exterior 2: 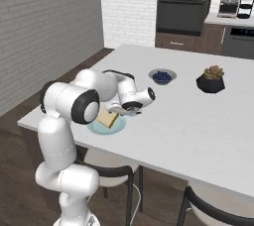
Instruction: Start the toaster. Once the lever pops up, take the bread to the plate on the dining counter.
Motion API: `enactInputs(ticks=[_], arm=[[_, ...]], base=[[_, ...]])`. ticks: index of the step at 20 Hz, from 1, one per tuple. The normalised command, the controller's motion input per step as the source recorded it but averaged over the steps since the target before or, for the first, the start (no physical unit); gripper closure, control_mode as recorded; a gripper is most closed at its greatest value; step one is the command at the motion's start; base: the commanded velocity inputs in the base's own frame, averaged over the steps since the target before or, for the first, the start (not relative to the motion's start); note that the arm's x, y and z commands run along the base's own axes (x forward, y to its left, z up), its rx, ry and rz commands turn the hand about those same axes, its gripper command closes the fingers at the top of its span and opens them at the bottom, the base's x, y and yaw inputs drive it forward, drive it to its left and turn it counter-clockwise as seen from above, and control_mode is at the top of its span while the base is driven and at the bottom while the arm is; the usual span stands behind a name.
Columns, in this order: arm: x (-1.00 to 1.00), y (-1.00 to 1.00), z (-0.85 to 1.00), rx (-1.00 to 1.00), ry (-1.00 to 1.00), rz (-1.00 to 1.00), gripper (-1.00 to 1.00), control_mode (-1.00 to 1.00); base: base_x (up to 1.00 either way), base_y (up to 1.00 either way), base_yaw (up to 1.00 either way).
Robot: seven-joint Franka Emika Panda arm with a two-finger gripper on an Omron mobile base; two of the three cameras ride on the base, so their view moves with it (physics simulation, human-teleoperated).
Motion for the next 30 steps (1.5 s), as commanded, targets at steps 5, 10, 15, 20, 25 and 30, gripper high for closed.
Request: enactInputs(ticks=[5,10,15,20,25,30], arm=[[-0.16,-0.35,0.00,-0.09,-0.01,0.00,-1.00,-1.00],[-0.34,-0.30,0.00,-0.12,-0.02,0.00,-1.00,-1.00],[-0.32,0.02,0.00,-0.10,-0.02,0.00,-1.00,-1.00],[-0.44,0.37,0.11,-0.06,-0.01,0.00,-1.00,-1.00],[-0.21,0.18,0.71,-0.06,-0.01,0.00,-1.00,-1.00],[-0.81,0.01,1.00,-0.19,0.00,-0.06,-1.00,-1.00]], base=[[0.00,0.00,0.00],[0.00,0.00,0.00],[0.00,0.00,0.00],[0.00,0.00,0.00],[0.00,0.00,0.00],[0.00,0.00,0.00]])
